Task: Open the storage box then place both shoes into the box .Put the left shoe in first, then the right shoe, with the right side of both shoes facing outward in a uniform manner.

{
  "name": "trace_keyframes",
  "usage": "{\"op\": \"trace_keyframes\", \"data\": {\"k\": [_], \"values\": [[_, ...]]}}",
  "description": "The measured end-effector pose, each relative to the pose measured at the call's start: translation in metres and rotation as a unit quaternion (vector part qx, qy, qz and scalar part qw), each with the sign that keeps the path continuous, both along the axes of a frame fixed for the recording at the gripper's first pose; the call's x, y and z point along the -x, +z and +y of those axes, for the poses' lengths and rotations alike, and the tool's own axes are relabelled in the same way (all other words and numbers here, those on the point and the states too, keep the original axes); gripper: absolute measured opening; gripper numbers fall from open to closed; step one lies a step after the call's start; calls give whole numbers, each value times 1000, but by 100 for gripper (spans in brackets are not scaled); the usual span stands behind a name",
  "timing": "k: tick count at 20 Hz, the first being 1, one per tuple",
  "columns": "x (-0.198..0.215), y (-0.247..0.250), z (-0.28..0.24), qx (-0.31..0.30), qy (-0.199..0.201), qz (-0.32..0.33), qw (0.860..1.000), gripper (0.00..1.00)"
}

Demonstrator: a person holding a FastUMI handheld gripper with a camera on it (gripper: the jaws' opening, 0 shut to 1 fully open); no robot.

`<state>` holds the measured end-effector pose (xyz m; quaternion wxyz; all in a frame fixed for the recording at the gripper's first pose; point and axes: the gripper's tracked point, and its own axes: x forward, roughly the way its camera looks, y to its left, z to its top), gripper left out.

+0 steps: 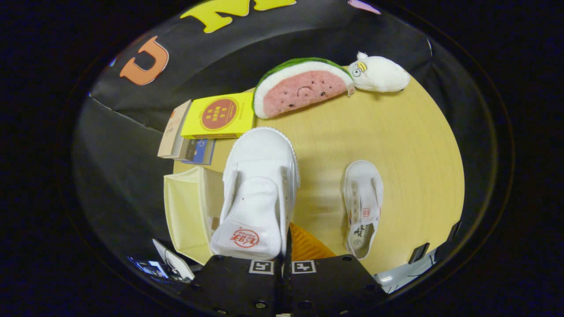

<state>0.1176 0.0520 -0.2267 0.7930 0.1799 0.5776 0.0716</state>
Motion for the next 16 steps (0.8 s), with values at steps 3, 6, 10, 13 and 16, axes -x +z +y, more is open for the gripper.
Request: {"op": "trace_keyframes", "data": {"k": [3, 6, 10, 13, 16], "values": [[9, 30, 37, 0, 22, -19, 1000, 0], [20, 50, 86, -5, 57, -35, 998, 0], [32, 46, 146, -12, 88, -22, 996, 0], [36, 29, 181, -11, 90, -6, 996, 0], [29, 6, 208, -6, 71, 1, 997, 0]]}}
